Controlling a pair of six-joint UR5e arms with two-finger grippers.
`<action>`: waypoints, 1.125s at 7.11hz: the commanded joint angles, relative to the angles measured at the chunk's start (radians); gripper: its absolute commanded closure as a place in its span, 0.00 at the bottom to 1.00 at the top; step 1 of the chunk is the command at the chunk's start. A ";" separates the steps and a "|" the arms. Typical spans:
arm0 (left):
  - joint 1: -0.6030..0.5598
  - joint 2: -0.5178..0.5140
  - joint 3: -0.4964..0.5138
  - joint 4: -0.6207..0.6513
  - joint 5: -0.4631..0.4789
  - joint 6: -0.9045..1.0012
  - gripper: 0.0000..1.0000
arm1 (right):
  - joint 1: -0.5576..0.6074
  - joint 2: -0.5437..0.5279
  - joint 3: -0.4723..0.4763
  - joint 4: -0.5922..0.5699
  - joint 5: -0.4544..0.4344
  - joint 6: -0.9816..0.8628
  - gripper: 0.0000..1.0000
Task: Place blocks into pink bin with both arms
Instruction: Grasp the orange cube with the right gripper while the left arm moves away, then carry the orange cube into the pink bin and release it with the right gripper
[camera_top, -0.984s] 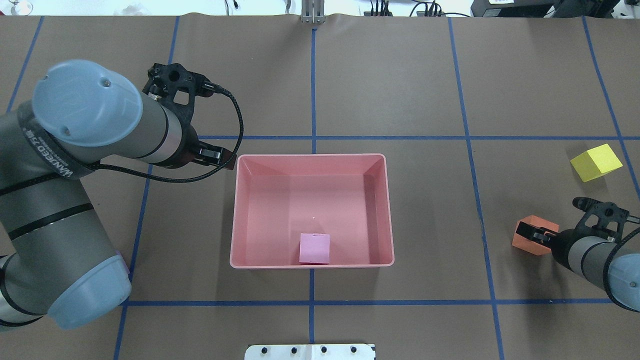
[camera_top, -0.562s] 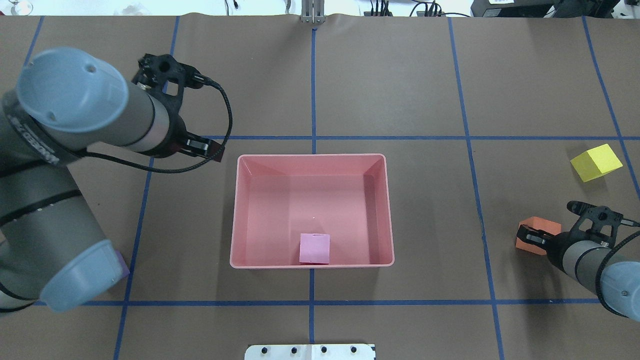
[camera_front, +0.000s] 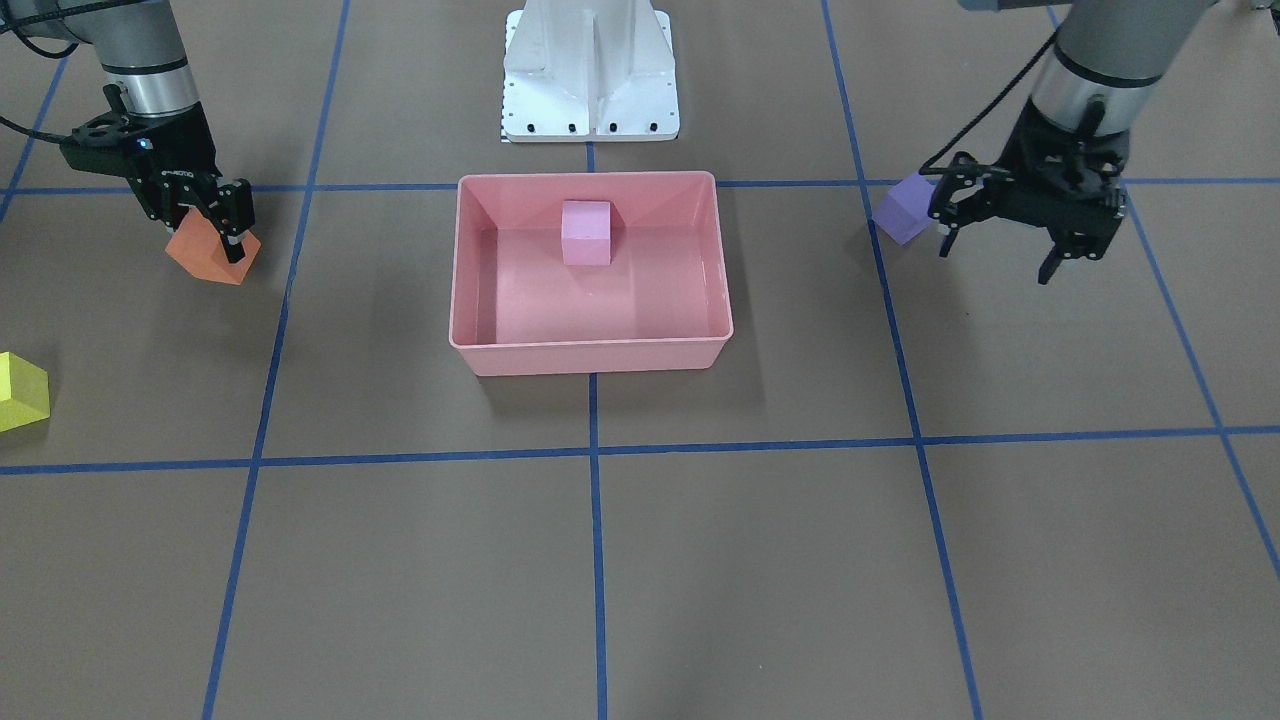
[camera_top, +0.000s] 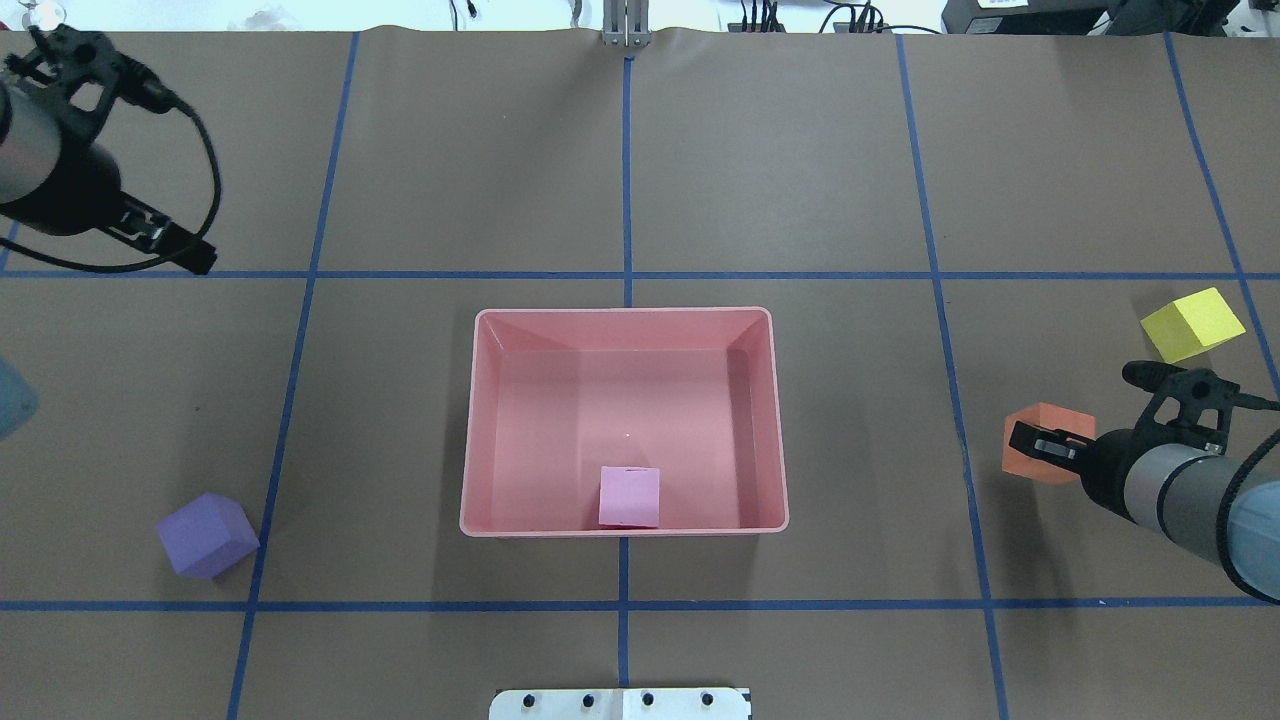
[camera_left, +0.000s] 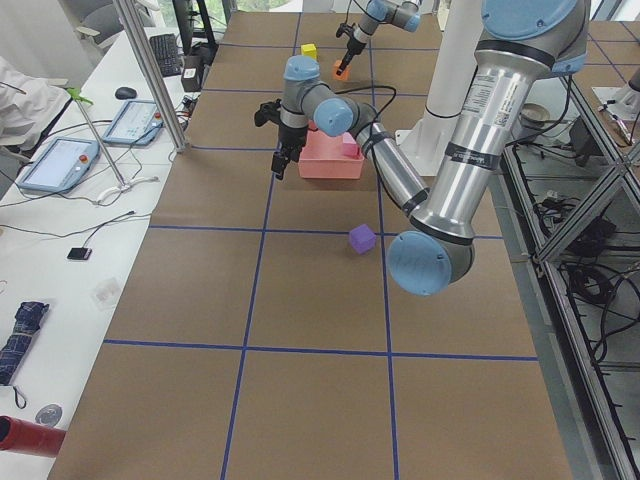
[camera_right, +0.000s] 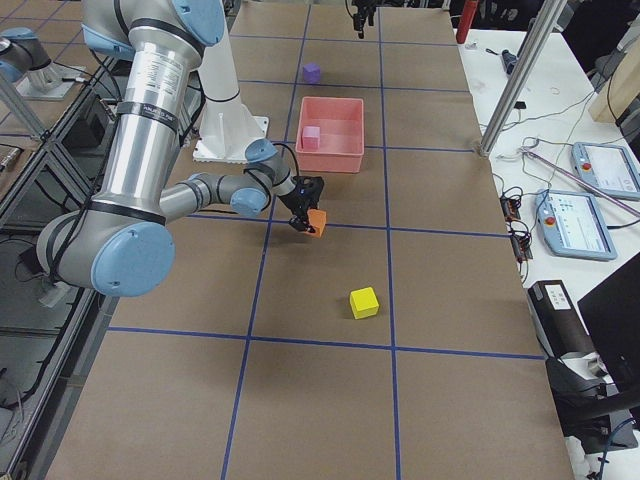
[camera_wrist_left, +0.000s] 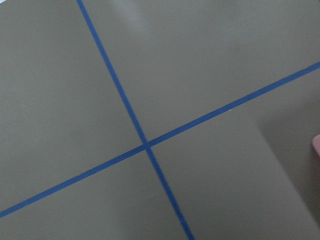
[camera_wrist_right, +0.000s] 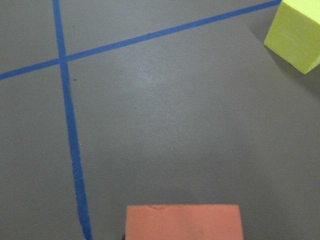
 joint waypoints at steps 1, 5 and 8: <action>-0.019 0.313 0.018 -0.405 -0.007 0.034 0.00 | 0.077 0.176 0.025 -0.171 0.079 -0.046 1.00; 0.012 0.471 0.026 -0.669 -0.016 -0.191 0.00 | 0.069 0.702 0.016 -0.752 0.090 -0.048 1.00; 0.162 0.460 0.028 -0.779 -0.033 -0.292 0.00 | 0.020 0.948 -0.141 -0.791 0.087 -0.045 0.77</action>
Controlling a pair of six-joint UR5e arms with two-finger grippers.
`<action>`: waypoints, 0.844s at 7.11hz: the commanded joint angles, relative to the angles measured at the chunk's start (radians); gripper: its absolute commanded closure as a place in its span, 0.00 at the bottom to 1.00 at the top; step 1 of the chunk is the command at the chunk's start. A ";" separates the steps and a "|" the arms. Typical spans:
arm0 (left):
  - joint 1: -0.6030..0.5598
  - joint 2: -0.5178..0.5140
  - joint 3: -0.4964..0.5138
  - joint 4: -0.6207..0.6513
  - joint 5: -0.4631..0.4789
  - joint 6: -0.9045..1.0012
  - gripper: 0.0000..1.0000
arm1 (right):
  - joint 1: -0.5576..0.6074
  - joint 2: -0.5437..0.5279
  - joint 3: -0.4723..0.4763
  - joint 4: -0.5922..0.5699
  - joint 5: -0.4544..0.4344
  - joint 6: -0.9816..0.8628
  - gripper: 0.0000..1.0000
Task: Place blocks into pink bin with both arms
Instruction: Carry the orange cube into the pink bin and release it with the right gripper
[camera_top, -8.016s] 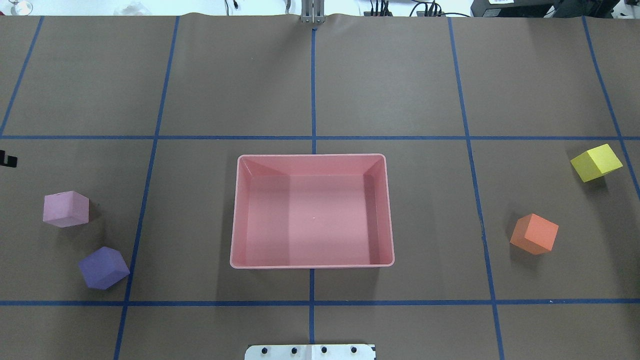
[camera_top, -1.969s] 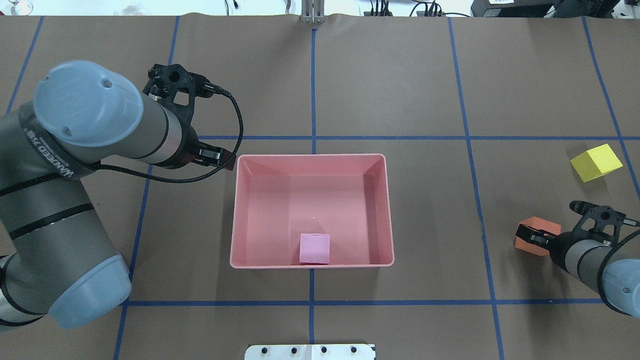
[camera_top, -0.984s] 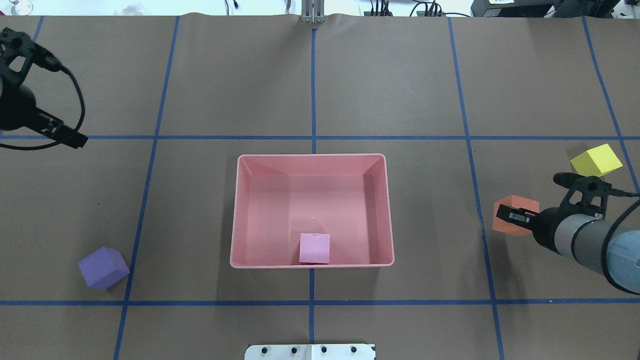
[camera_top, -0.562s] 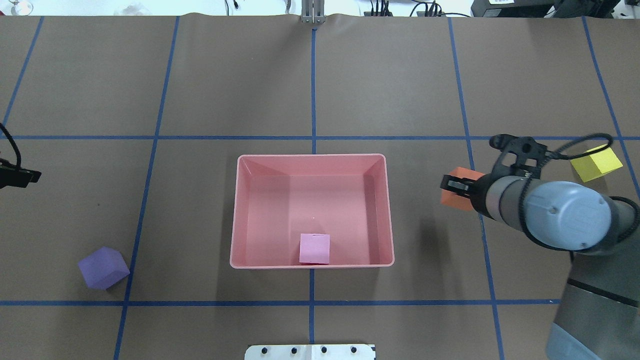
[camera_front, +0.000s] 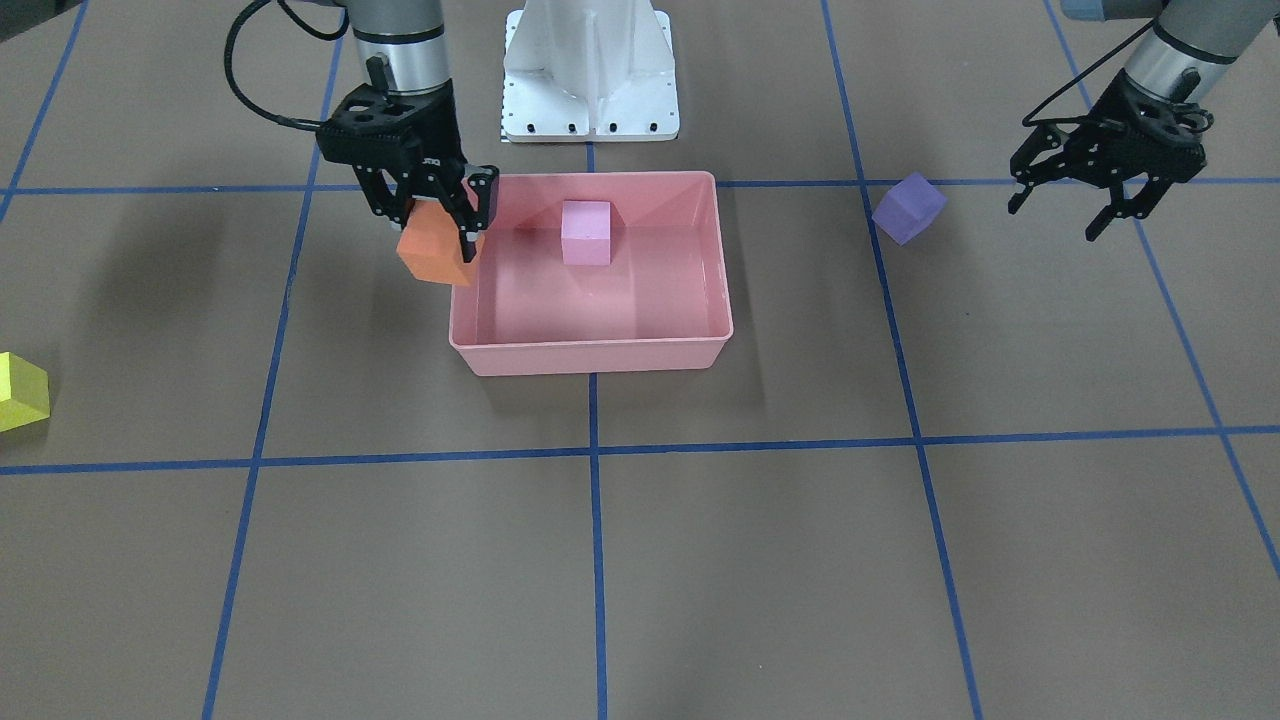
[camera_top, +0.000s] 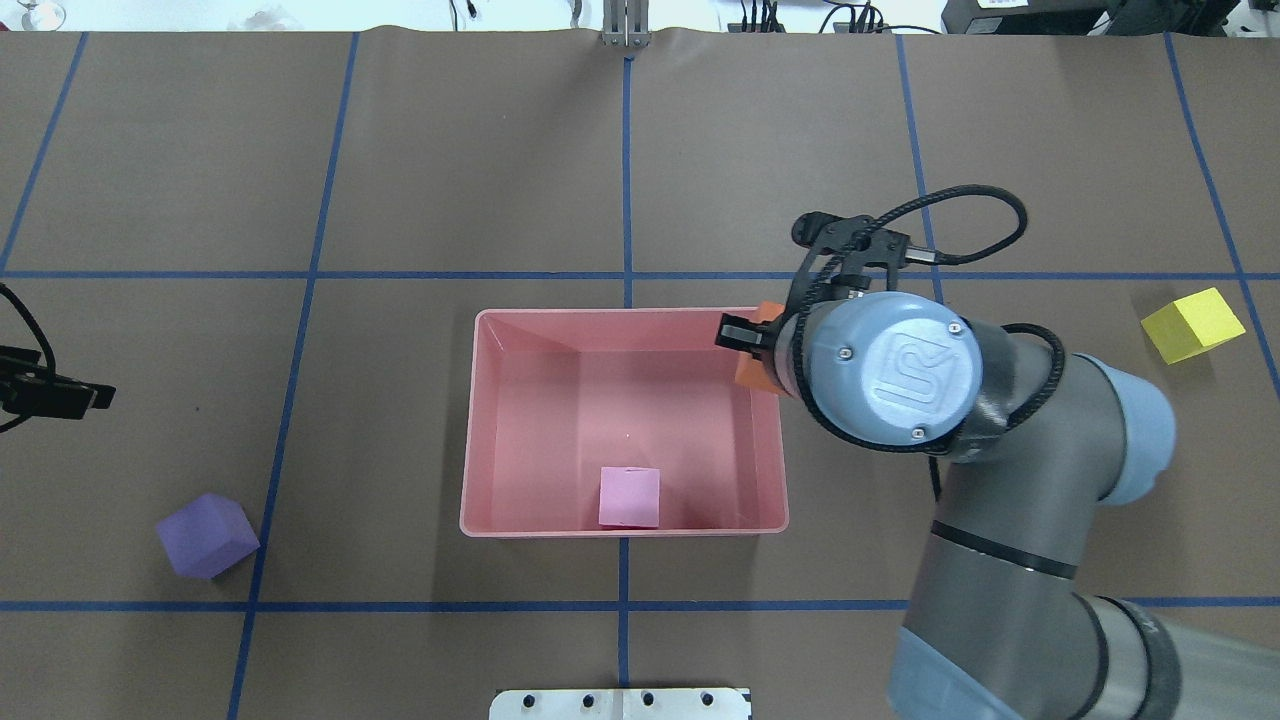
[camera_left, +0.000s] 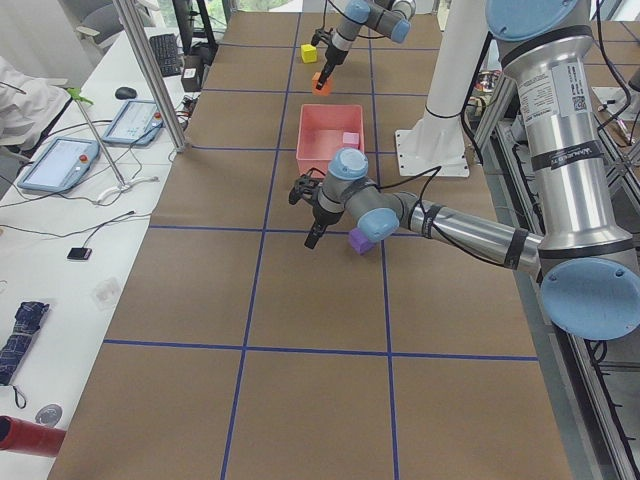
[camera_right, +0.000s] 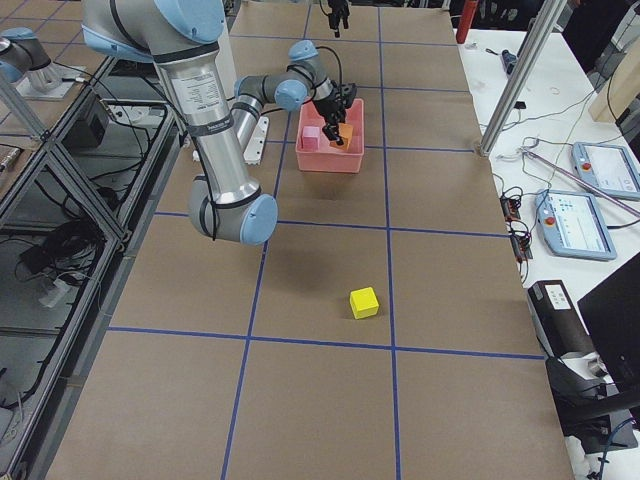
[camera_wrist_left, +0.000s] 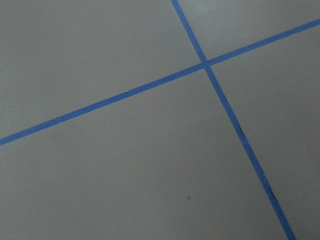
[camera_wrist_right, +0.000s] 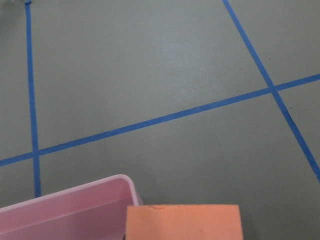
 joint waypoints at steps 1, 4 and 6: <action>0.118 -0.008 0.000 -0.078 0.004 -0.096 0.00 | -0.028 0.142 -0.125 -0.009 -0.011 0.007 0.05; 0.286 -0.025 0.002 -0.091 0.178 -0.108 0.00 | 0.004 0.131 -0.097 -0.015 -0.001 -0.050 0.00; 0.380 -0.017 0.002 -0.092 0.281 -0.106 0.00 | 0.096 0.122 -0.069 -0.047 0.051 -0.197 0.00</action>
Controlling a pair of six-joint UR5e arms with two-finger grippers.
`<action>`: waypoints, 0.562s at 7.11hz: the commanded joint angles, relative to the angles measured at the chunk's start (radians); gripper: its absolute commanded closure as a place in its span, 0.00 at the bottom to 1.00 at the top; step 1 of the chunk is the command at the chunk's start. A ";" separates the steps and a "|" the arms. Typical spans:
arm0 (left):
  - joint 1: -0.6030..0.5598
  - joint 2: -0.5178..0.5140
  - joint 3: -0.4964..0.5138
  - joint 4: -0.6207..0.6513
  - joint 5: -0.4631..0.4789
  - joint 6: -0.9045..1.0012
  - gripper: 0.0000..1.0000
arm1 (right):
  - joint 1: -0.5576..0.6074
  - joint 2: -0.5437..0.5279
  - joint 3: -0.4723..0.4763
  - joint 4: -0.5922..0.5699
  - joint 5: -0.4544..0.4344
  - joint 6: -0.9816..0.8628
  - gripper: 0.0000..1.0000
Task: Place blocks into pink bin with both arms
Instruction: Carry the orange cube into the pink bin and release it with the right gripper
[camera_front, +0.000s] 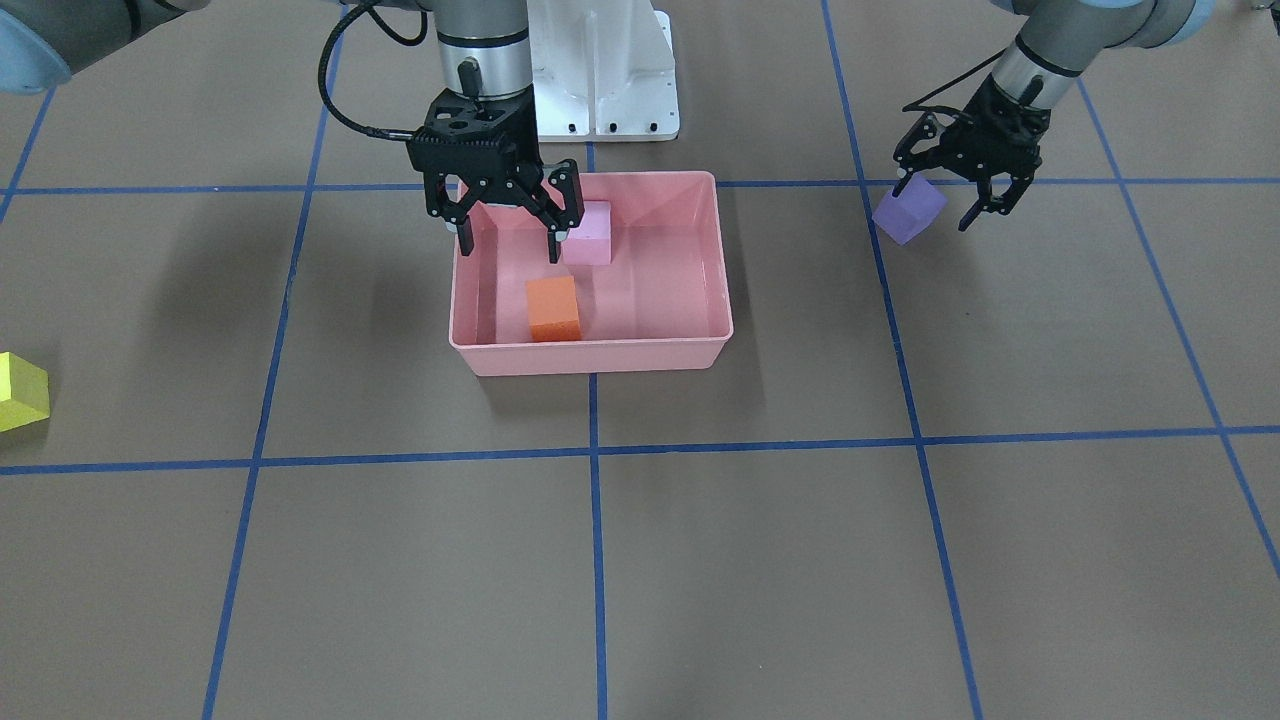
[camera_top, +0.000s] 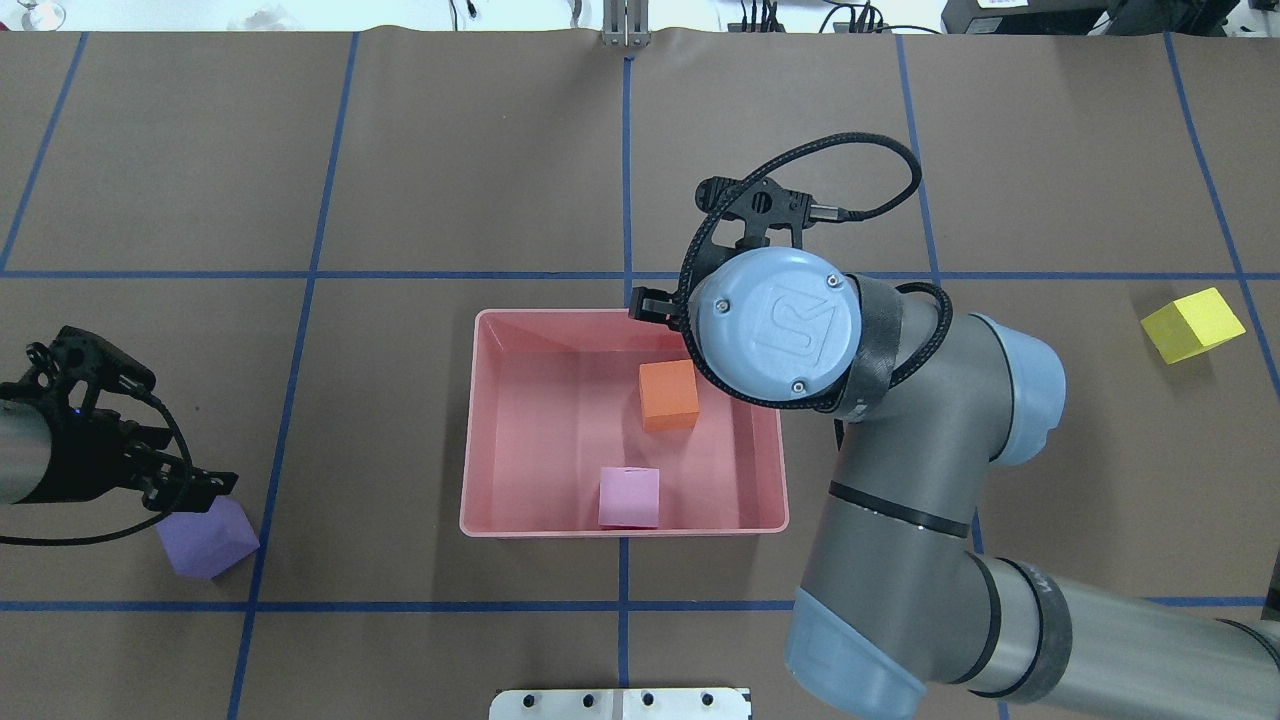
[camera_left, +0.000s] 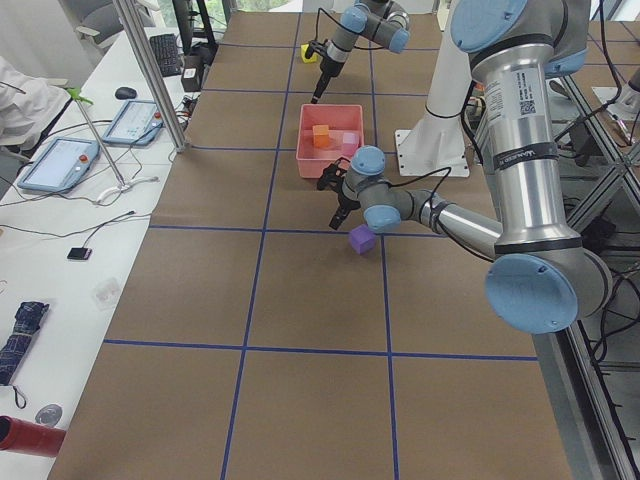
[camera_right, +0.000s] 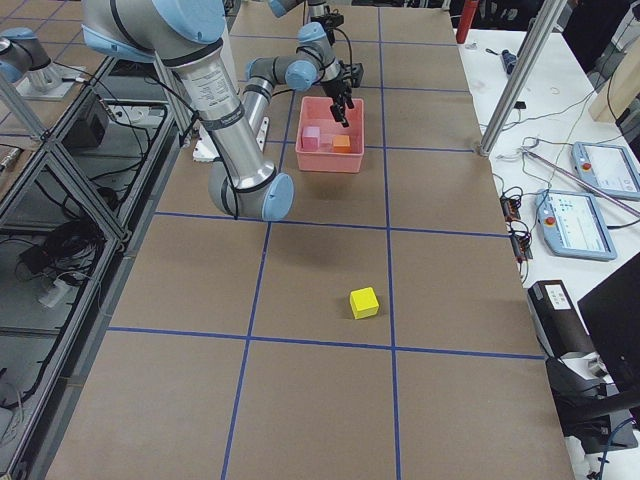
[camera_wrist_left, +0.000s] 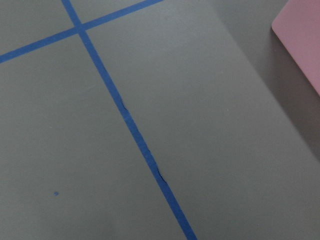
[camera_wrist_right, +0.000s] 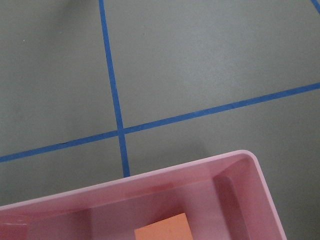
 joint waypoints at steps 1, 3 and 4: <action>0.099 0.006 0.001 -0.004 0.107 0.028 0.00 | 0.087 -0.038 0.041 -0.014 0.059 -0.117 0.00; 0.113 0.035 -0.001 -0.030 0.125 0.189 0.00 | 0.184 -0.072 0.050 -0.012 0.149 -0.243 0.00; 0.122 0.073 -0.001 -0.068 0.128 0.223 0.00 | 0.208 -0.099 0.067 -0.008 0.175 -0.280 0.00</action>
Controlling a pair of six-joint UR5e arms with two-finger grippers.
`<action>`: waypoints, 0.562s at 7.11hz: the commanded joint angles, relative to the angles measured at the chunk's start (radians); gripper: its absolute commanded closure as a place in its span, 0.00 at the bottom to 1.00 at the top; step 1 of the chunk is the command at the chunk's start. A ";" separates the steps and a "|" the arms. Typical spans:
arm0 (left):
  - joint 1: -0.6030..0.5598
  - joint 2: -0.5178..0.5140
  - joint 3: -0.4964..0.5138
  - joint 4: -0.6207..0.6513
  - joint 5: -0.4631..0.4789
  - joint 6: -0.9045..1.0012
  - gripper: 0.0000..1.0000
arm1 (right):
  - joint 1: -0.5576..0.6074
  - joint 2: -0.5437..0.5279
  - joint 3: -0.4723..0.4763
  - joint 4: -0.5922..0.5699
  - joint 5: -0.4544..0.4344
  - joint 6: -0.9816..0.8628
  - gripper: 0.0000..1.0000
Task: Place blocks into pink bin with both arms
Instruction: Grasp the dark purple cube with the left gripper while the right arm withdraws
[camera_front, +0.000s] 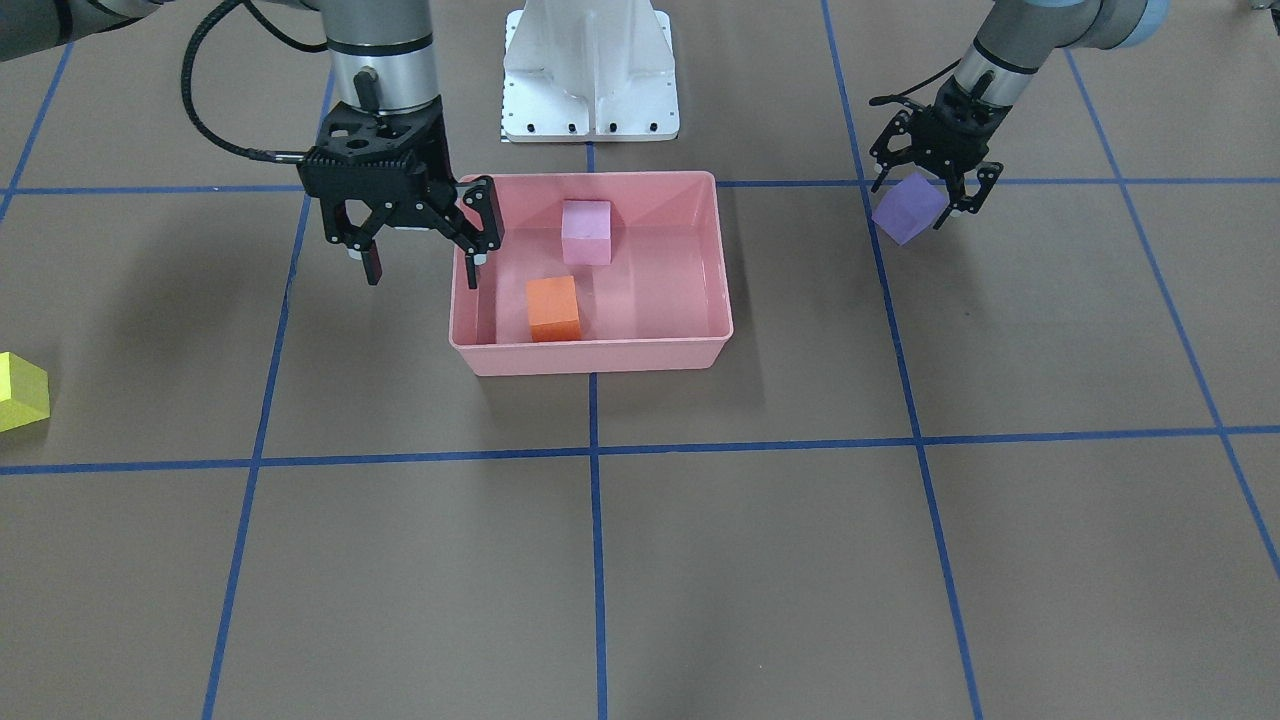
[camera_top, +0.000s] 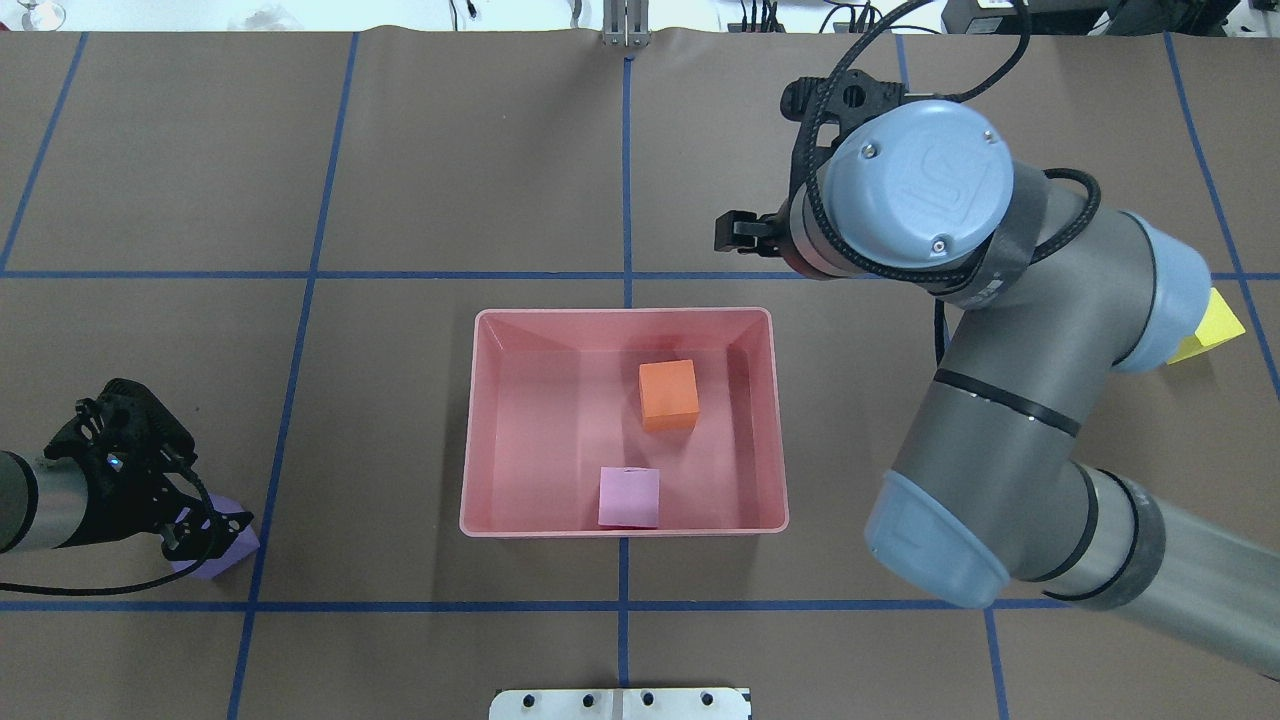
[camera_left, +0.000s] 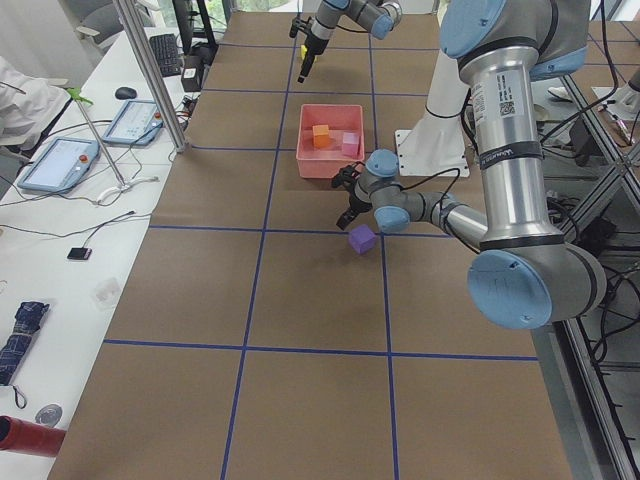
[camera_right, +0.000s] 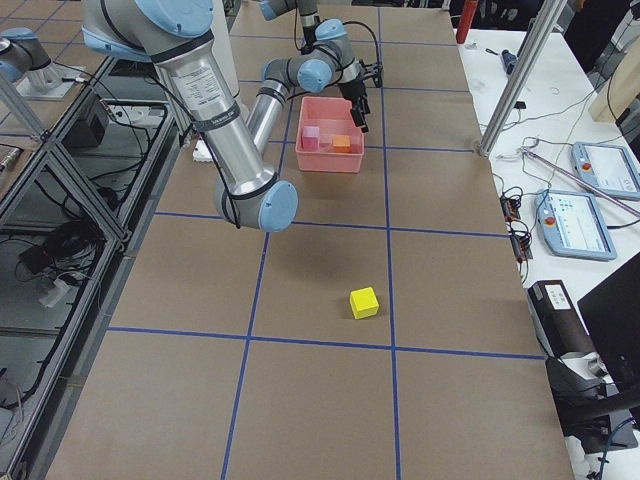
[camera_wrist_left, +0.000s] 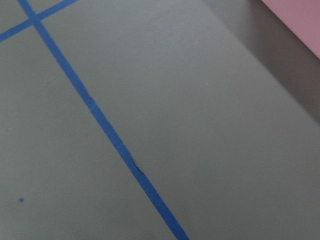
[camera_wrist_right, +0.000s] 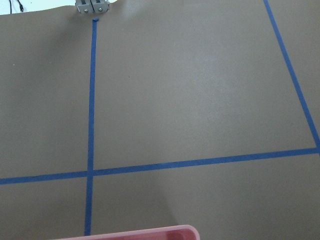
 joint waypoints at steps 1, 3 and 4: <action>0.035 0.052 0.001 -0.057 0.008 0.068 0.00 | 0.046 -0.040 0.017 0.006 0.044 -0.061 0.00; 0.078 0.052 0.004 -0.058 0.009 0.073 0.00 | 0.072 -0.053 0.020 0.006 0.077 -0.081 0.00; 0.088 0.052 0.009 -0.056 0.011 0.073 0.00 | 0.089 -0.073 0.040 0.006 0.097 -0.104 0.00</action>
